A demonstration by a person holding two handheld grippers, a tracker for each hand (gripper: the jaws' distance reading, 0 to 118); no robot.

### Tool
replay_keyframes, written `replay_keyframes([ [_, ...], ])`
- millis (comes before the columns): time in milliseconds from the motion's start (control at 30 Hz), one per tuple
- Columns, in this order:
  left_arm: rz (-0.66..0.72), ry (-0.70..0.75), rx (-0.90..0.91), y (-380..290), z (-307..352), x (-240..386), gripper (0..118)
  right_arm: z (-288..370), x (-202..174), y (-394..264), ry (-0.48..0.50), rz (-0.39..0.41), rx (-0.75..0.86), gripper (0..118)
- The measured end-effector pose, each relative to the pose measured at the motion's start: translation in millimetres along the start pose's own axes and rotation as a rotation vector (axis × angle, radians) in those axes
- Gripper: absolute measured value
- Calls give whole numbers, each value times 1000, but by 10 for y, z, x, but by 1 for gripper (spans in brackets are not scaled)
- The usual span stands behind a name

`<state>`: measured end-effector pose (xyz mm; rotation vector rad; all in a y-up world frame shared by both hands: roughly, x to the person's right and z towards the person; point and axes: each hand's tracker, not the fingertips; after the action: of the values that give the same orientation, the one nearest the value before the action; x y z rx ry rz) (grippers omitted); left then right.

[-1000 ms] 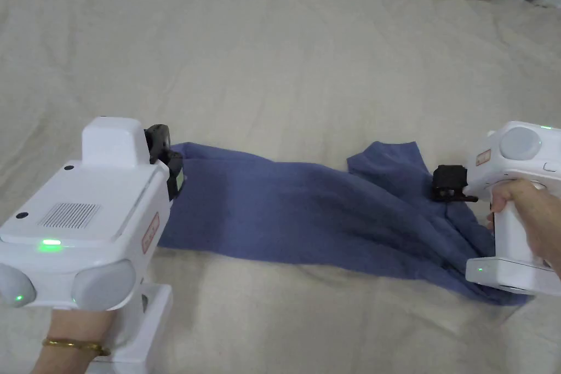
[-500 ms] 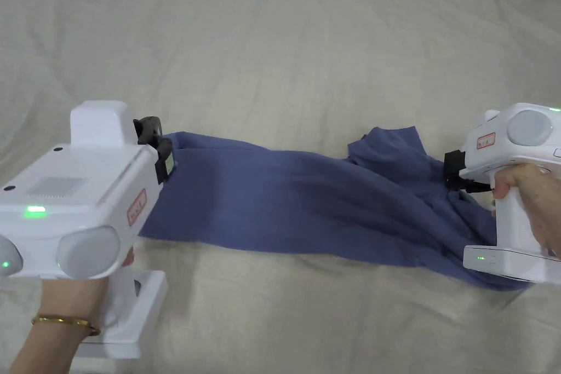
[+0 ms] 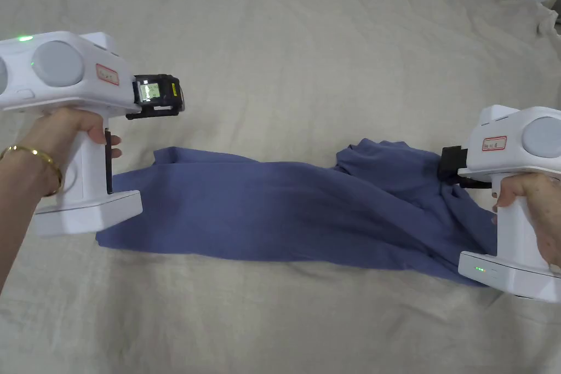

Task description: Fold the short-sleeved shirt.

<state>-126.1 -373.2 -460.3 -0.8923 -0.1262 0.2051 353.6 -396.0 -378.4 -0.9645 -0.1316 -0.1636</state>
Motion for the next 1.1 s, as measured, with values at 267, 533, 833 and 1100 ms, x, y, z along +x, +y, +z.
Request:
replay_keyframes([
  [267,-197,132,-264,-145,-580,19,117,-40,27,18,-2,12,-8,6],
  [533,-143,134,-248,-299,-748,-26,107,-92,-11,9,-22,45,-10,6],
  [833,-137,112,-256,-353,-968,91,61,-141,-16,-2,-29,52,-19,6],
  [1100,-225,97,-228,-361,-851,141,0,-122,-41,-4,-30,37,-11,6],
])
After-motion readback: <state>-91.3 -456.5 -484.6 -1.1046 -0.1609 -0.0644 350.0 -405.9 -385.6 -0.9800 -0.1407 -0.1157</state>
